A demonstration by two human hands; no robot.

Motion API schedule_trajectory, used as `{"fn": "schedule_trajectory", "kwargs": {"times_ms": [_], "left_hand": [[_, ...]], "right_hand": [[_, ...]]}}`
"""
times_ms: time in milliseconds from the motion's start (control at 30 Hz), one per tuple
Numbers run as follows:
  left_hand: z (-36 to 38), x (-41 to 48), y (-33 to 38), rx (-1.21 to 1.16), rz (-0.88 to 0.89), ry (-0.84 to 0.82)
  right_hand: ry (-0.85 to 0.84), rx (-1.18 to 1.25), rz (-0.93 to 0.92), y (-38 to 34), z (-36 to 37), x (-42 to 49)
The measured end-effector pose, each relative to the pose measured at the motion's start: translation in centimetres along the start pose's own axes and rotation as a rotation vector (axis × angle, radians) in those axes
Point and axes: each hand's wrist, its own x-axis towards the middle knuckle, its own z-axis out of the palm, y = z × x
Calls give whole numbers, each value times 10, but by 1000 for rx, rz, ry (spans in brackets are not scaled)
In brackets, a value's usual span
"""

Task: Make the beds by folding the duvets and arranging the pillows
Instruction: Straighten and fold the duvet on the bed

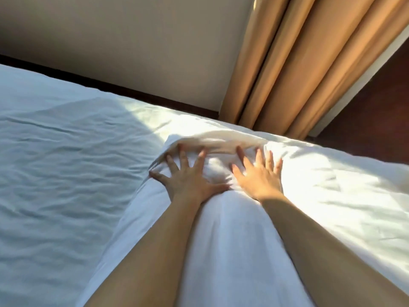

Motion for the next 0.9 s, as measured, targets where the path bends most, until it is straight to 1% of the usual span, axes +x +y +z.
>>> {"fn": "schedule_trajectory", "kwargs": {"times_ms": [133, 233, 333, 400, 467, 500, 533, 600, 633, 733, 767, 833, 867, 900], "left_hand": [[5, 34, 13, 46, -25, -15], [10, 39, 18, 96, -32, -24], [5, 30, 23, 139, -52, -20], [1, 23, 30, 189, -73, -11], [0, 11, 41, 185, -90, -13], [3, 5, 45, 173, -87, -17], [5, -2, 49, 171, -76, -20], [2, -24, 51, 180, -12, -71], [-4, -41, 49, 176, 49, -117], [-28, -113, 25, 220, 236, -237], [-31, -144, 7, 261, 277, -240], [-20, -205, -28, 357, 375, -134], [-14, -228, -38, 432, 429, -71], [-3, -240, -46, 462, 394, -64]], "right_hand": [[-157, 65, -42, 3, 17, 25], [-159, 44, -57, 7, 22, 28], [-165, 34, -132, 8, 13, 24], [-211, 82, -198, 12, 2, 21], [-276, 131, -244, 20, -4, 11], [-266, 135, -254, 24, -4, 3], [-210, 138, -267, 24, -4, -9], [-18, 144, -277, 21, -11, -45], [32, 172, -282, 22, -18, -71], [19, 369, -365, 44, -36, -172], [34, 390, -389, 55, -39, -209], [21, 369, -368, 74, -25, -255], [3, 319, -340, 77, -15, -268], [-32, 254, -292, 76, -2, -273]]}}
